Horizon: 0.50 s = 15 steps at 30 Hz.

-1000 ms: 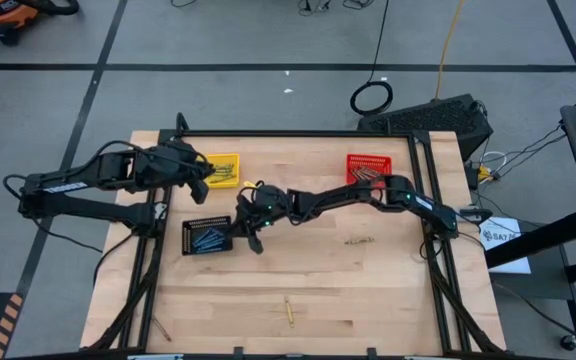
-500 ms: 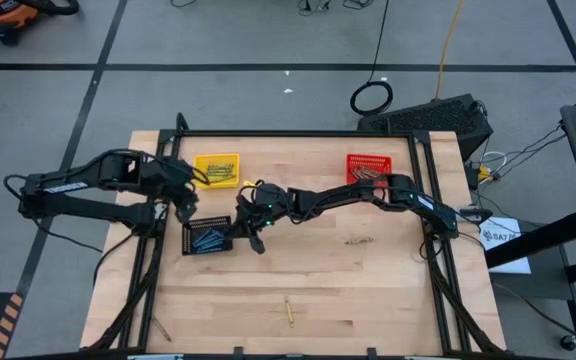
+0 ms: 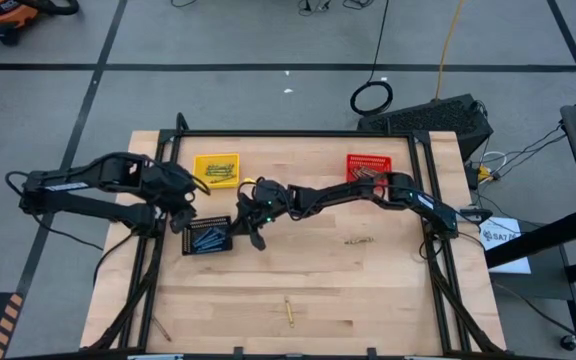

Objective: Sort crayons
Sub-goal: Put the blue crayon into the black bin

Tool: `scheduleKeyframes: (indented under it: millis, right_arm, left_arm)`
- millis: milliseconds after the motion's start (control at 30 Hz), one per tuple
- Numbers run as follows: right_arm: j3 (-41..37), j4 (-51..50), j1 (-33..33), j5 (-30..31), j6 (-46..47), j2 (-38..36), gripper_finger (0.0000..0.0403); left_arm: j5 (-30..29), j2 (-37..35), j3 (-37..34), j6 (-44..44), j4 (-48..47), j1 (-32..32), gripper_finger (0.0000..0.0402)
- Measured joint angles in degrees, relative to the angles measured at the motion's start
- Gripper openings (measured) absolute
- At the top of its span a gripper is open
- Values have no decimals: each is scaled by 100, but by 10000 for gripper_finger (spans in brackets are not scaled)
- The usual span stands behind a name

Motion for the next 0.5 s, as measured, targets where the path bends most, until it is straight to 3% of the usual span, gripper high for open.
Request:
scheduleKeyframes:
  millis: [333,500]
  right_arm:
    - [0,15,-1,0,-1,0,0]
    - [0,16,-1,4,0,0,0]
  left_arm:
    - [47,395,0,-164,176,0,63]
    - [484,588,0,114,286,-36,64]
